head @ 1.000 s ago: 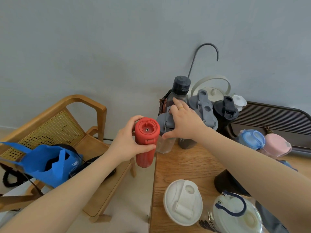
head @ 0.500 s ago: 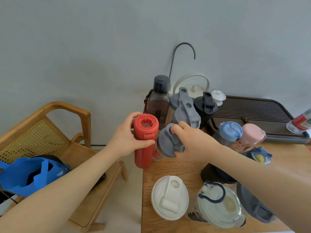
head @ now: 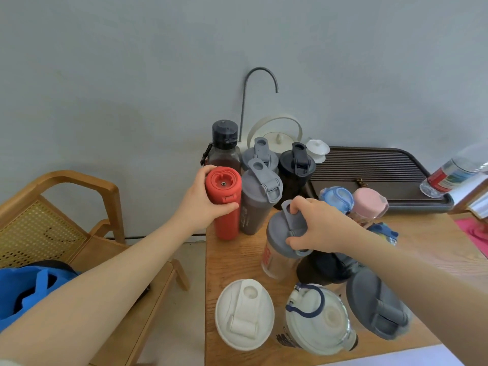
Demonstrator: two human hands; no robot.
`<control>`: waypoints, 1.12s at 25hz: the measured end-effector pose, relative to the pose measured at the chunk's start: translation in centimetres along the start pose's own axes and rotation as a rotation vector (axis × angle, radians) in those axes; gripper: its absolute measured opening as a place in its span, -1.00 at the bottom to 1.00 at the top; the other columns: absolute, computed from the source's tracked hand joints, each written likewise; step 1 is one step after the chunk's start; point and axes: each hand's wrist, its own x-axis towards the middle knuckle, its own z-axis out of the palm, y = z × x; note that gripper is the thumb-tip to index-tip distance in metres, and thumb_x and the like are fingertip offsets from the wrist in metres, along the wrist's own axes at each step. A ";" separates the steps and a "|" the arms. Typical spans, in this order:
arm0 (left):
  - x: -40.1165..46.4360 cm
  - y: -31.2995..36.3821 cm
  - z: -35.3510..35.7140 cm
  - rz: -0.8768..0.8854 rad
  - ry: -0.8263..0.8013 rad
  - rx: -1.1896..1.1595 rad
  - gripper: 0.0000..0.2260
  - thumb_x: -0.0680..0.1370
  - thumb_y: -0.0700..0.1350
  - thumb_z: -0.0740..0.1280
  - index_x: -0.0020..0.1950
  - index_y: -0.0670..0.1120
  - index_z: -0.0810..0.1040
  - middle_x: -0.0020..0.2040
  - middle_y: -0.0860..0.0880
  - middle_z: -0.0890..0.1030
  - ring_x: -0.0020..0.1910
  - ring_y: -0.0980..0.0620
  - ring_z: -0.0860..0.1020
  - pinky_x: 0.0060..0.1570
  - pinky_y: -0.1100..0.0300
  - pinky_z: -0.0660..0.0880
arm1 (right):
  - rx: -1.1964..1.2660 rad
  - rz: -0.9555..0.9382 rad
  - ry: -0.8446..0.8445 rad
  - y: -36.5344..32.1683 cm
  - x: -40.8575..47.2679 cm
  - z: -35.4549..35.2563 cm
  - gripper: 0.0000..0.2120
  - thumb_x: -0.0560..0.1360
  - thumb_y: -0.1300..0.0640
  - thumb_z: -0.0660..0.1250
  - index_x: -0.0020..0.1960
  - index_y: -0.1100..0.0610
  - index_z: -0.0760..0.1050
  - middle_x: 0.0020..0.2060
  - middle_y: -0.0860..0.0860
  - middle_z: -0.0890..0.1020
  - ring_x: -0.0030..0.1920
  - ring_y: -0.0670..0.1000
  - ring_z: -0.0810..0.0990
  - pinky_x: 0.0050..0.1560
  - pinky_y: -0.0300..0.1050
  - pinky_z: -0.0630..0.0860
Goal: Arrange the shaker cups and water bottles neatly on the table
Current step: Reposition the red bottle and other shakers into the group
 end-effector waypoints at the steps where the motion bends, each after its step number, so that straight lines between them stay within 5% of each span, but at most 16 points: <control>1: 0.5 -0.1 0.2 -0.008 0.015 -0.007 -0.36 0.30 -0.22 0.53 0.20 0.08 0.24 0.09 0.09 0.47 0.11 0.07 0.45 0.10 0.19 0.37 | 0.008 0.024 0.017 0.5 0.3 -0.1 -0.56 0.34 -0.03 0.40 0.06 0.06 0.24 -0.14 -0.02 0.36 -0.24 -0.06 0.35 -0.32 -0.24 0.30; 13: 5.0 -0.8 0.1 -0.083 0.007 0.069 -0.38 0.35 -0.25 0.49 0.32 -0.03 0.29 0.14 0.03 0.47 0.15 0.03 0.43 0.14 0.16 0.37 | 0.103 0.123 0.152 3.7 5.4 -1.4 -0.47 0.38 0.00 0.40 0.22 0.18 0.28 0.08 0.14 0.44 -0.06 0.05 0.39 -0.11 -0.13 0.31; 17: 4.1 -0.4 0.3 -0.177 0.089 0.252 -0.09 0.36 -0.09 0.50 0.49 -0.09 -0.07 0.43 -0.13 0.26 0.40 -0.09 0.22 0.29 0.09 0.21 | 0.066 0.090 0.187 4.1 5.4 -1.2 -0.33 0.36 -0.08 0.42 0.30 0.17 0.19 0.23 0.16 0.39 0.06 0.13 0.48 -0.03 -0.06 0.41; 20: 2.2 1.9 1.3 0.243 0.236 0.628 -0.17 0.32 0.03 0.50 0.45 -0.13 0.13 0.44 -0.20 0.21 0.41 -0.15 0.13 0.37 -0.05 0.09 | -0.094 0.009 0.217 4.8 5.0 -1.2 0.02 0.27 -0.23 0.44 0.47 0.12 -0.06 0.42 0.13 0.22 0.32 0.20 0.37 0.16 0.06 0.44; 22: 1.8 3.5 2.8 0.473 0.125 0.759 -0.30 0.35 0.06 0.46 0.39 -0.13 0.28 0.40 -0.22 0.30 0.36 -0.19 0.25 0.33 -0.12 0.24 | -0.148 -0.064 0.180 5.3 5.1 -1.5 0.17 0.20 -0.29 0.45 0.50 0.11 -0.20 0.51 0.08 0.05 0.46 0.16 0.17 0.35 0.10 0.32; 25: 2.6 4.7 5.9 0.342 -0.111 1.005 -0.33 0.44 0.21 0.29 0.43 -0.07 0.19 0.47 -0.17 0.19 0.42 -0.14 0.20 0.30 -0.04 0.27 | -0.237 -0.114 0.092 5.9 5.4 -1.4 0.17 0.23 -0.26 0.45 0.50 0.13 -0.24 0.53 0.05 -0.06 0.51 0.10 0.02 0.43 0.04 0.16; 28: 3.3 4.6 7.6 0.246 -0.142 1.065 -0.35 0.46 0.23 0.25 0.43 -0.04 0.17 0.52 -0.13 0.06 0.46 -0.10 0.08 0.28 0.02 0.31 | -0.249 -0.160 0.093 6.1 5.8 -0.8 0.08 0.27 -0.21 0.45 0.50 0.10 -0.16 0.51 0.09 -0.02 0.48 0.14 0.10 0.38 0.03 0.23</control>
